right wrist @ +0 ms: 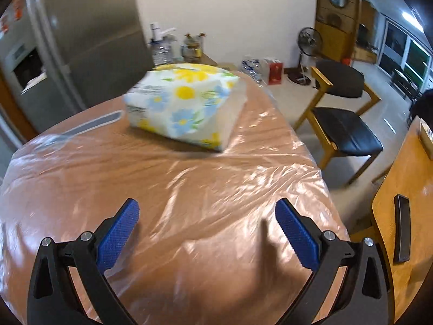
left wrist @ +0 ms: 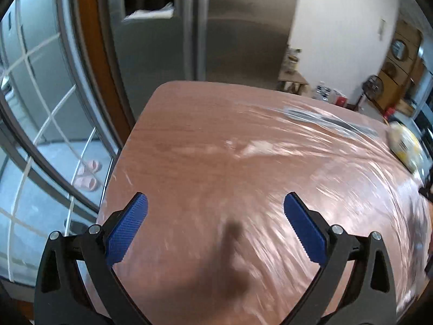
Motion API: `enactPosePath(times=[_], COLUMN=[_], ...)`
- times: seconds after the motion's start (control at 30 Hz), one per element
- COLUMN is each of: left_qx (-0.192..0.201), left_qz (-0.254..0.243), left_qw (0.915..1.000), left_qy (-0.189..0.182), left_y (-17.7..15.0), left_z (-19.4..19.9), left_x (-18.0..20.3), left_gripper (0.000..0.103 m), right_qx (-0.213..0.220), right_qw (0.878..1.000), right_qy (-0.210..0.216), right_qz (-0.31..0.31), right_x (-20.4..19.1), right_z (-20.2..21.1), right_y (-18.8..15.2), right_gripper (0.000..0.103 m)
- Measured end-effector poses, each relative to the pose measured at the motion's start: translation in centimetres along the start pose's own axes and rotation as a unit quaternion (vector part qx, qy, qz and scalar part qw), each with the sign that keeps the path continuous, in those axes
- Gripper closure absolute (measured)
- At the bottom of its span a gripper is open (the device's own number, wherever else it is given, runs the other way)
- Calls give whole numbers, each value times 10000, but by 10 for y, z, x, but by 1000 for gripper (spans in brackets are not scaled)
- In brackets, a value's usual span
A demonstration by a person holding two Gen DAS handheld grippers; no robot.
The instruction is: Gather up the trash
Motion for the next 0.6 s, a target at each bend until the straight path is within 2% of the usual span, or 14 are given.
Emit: enactPosePath(times=[0.3,0.6], left_qx=[-82,-207], left_qz=[58,-38], left_qw=[9996,9990], left_qy=[253,394], left_y=[14,16], left_z=[-38,-54], left_x=[-9,-5], left_gripper=[2,2], right_qx=[-78,-84], right_qw=[9995,9992], right_qy=[-277,-379], right_qz=[-152,-22], right_x=[28,27], right_z=[-31,-34], right_y=[22,23], right_gripper=[4,4])
Point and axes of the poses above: each gripper's, at about its wrist camera, not at the fingertips, and z roughly against the way its jaws point, x to its right, y to its top, the point moved 5 cm from there along -z, roughly the way its jaws point, and after that the axes turned 8 degrees about y, right-handed, at the moved point
